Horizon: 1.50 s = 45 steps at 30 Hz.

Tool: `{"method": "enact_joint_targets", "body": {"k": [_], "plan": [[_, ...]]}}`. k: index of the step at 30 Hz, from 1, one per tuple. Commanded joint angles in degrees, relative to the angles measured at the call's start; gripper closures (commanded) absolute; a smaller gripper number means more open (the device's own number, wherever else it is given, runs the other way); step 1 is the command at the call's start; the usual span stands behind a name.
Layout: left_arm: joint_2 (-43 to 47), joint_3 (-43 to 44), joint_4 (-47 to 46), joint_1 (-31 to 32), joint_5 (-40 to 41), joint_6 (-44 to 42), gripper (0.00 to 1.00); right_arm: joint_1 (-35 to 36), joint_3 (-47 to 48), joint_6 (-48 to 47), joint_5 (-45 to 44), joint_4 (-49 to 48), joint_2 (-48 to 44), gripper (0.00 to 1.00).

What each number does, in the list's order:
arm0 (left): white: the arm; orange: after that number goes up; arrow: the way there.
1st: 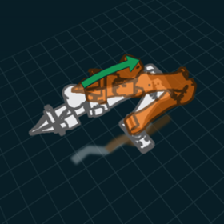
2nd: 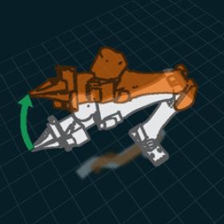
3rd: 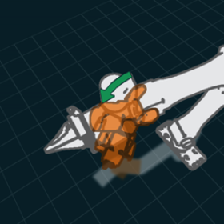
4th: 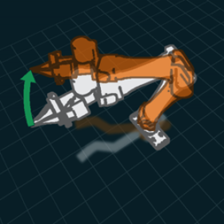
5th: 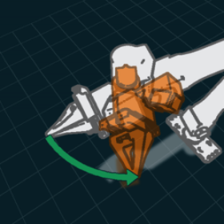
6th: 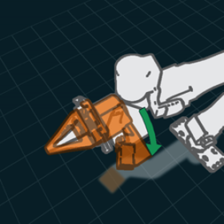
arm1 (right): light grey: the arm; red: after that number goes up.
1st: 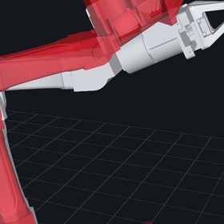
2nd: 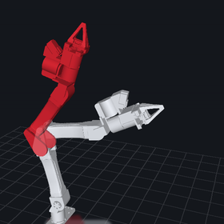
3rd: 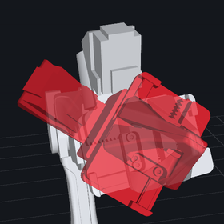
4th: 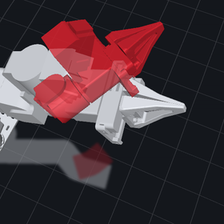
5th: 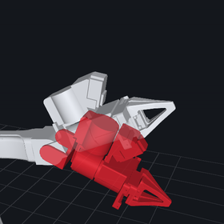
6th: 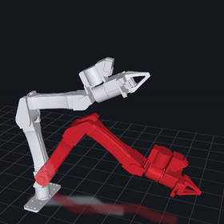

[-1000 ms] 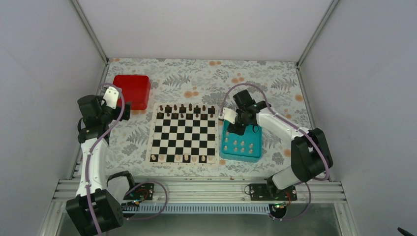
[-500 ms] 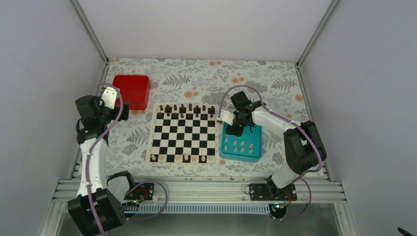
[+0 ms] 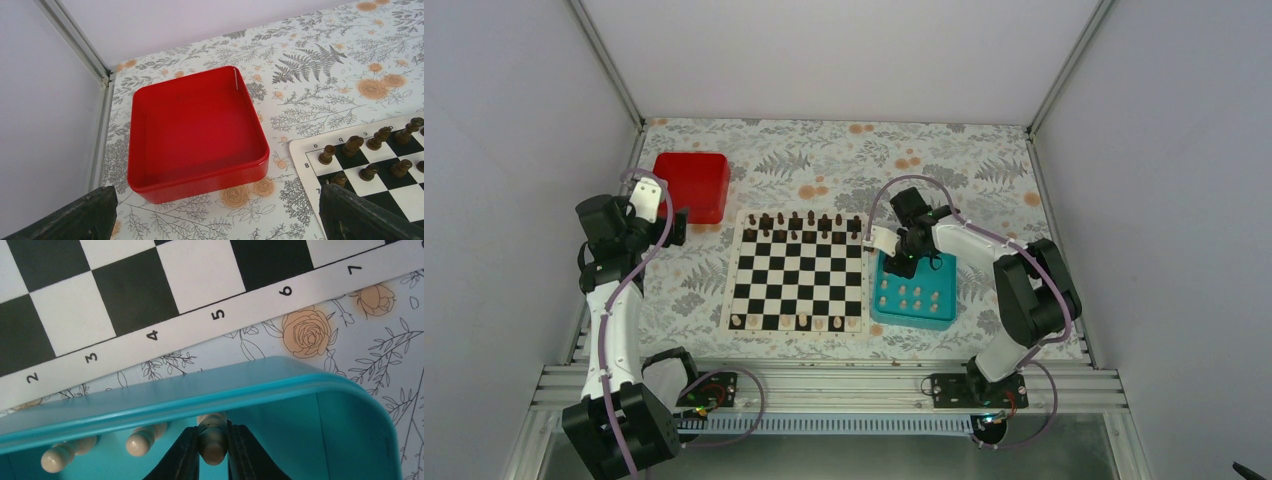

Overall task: Set up the chess pieces on the board
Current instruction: Pick up the chess piece from the storage box, then place the chess piece on the chessboard.

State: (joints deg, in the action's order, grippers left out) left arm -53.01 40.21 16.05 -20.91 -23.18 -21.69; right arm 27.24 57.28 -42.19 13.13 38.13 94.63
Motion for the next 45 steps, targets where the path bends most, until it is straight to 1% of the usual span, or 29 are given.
{"method": "enact_joint_targets", "body": {"k": [1,6,12,15,18,23,31,38,45], "plan": [[0.3,-0.2,0.4,-0.6,-1.6,-0.5,0.0,-0.7,1.0,-0.4,1.9,-0.3,-1.1,0.88],[0.3,-0.1,0.3,-0.6,-1.6,-0.4,0.0,-1.2,3.1,-0.8,2.1,4.1,-4.4,0.94],[0.3,0.0,0.1,-0.6,-1.3,-0.2,0.0,-0.6,10.2,-0.8,0.9,12.4,-8.4,0.95],[0.1,0.0,0.2,-0.6,-1.3,-0.2,0.0,2.3,14.4,-0.6,0.9,14.6,-9.3,0.95],[0.1,-0.1,0.1,-0.6,-1.1,-0.3,0.0,7.5,17.9,0.3,0.1,15.0,-8.6,0.94],[0.0,-0.1,0.3,-0.6,-0.9,-0.3,0.0,17.8,22.7,1.7,-0.4,14.2,-4.0,0.94],[-0.2,-0.2,0.4,-1.1,-1.0,-0.5,0.0,32.0,30.0,3.3,-1.4,14.7,8.4,0.93],[-0.1,-0.3,0.4,-1.8,-1.5,-0.5,0.0,39.2,36.2,3.8,-2.9,13.9,17.5,0.93],[0.0,-0.3,0.6,-2.4,-2.4,-0.6,0.0,42.5,41.2,3.6,-2.8,14.2,23.7,0.93]]}}
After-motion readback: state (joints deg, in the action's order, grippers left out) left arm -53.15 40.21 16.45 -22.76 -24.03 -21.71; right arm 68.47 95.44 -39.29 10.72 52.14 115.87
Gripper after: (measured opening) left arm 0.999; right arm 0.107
